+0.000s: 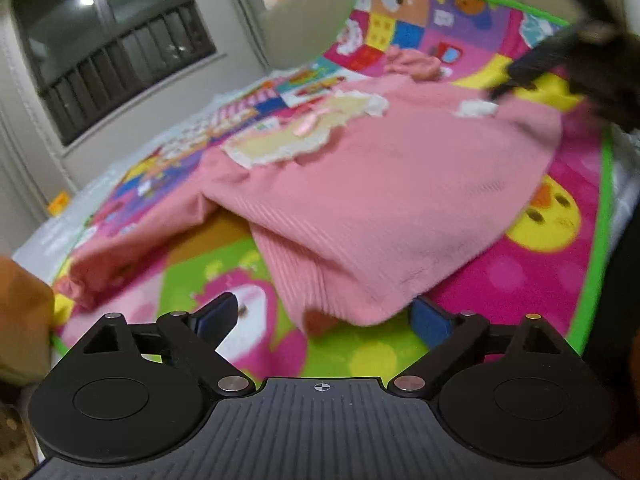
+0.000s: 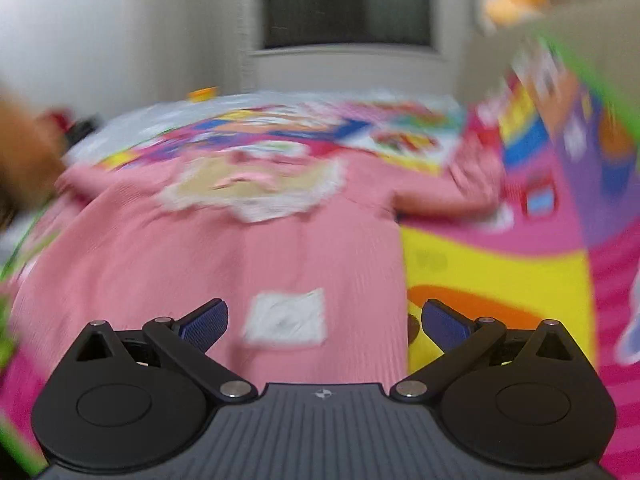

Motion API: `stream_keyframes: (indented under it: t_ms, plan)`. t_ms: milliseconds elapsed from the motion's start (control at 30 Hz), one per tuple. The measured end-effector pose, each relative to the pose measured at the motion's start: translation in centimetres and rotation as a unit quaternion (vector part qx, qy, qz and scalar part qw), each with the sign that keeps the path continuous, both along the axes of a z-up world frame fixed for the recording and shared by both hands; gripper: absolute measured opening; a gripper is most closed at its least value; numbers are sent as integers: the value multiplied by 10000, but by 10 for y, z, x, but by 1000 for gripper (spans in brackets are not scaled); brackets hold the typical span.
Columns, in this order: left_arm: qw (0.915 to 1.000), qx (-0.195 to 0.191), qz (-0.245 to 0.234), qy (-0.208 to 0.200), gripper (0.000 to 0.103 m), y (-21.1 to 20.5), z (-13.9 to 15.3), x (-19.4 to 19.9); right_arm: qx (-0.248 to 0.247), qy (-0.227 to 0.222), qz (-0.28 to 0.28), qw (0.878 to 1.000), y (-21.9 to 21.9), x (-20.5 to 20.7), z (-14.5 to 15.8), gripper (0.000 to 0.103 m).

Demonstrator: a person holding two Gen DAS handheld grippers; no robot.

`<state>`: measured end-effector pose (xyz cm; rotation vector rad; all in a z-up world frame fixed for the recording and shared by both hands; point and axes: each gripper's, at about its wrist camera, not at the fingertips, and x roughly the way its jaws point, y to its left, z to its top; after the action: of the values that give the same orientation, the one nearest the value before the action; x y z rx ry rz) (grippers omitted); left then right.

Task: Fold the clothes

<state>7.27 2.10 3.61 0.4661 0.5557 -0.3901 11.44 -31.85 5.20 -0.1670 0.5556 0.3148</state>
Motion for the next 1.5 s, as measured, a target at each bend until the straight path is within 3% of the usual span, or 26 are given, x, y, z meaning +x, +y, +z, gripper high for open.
stream_keyframes:
  t_ms: [67, 167, 300, 367, 433, 567, 667, 733, 800, 867, 933, 1000, 1167, 1267, 1333, 1400, 1500]
  plan:
    - [9996, -134, 239, -115, 96, 4, 9, 11, -304, -106, 285, 9991, 5, -28, 1, 103]
    - [9972, -335, 597, -286, 96, 9, 22, 27, -768, -130, 205, 9968, 17, -46, -13, 103]
    - [9911, -602, 1073, -514, 96, 16, 40, 49, -1114, -133, -77, 9937, 32, -30, -37, 103]
    - [9871, -727, 1285, -621, 96, 20, 49, 59, -1157, -371, -157, 9925, 38, -26, -29, 103]
    - [9846, -814, 1381, -699, 96, 23, 59, 63, -1006, -675, 5, 9926, 43, -26, -12, 103]
    - [9821, -907, 1486, -718, 96, 27, 68, 68, -1378, -611, 402, 9877, 58, -25, -19, 103]
    - [9862, -818, 1360, -471, 96, 24, 50, 64, -1808, -928, -51, 9791, 61, -25, -37, 103]
    - [9901, -564, 1239, -329, 96, 21, 34, 59, -1722, -1402, -953, 9704, 48, -19, -32, 103]
    - [9920, -230, 1211, -280, 96, 21, 22, 55, -1703, -1750, -1809, 9527, 30, -11, -24, 103]
    - [9912, 7, 1294, -275, 96, 24, 15, 55, -1656, -1438, -2075, 9533, 12, 6, -23, 103]
    - [9897, 127, 1379, -368, 97, 31, 21, 56, -1698, -987, -1930, 9613, 1, 19, -26, 103]
    - [9880, 212, 1447, -506, 97, 38, 31, 56, -1847, -1100, -1913, 9577, -8, 18, -18, 103]
    - [9826, 202, 1257, -1353, 98, 44, 97, 32, -1511, -2215, -2268, 9363, -30, -5, 62, 103]
    - [9804, 117, 1093, -1634, 100, 42, 120, 15, -1609, -2402, -2290, 9295, -35, -12, 79, 103]
    - [9834, 24, 1031, -1492, 100, 41, 116, 5, -1609, -2152, -2136, 9392, -39, -21, 67, 103]
    - [9889, -66, 1040, -1060, 100, 43, 98, 0, -1571, -1727, -1925, 9531, -43, -28, 48, 103]
    - [9931, -350, 1116, -53, 100, 52, 56, -8, -1692, -962, -1643, 9670, -46, -44, 6, 103]
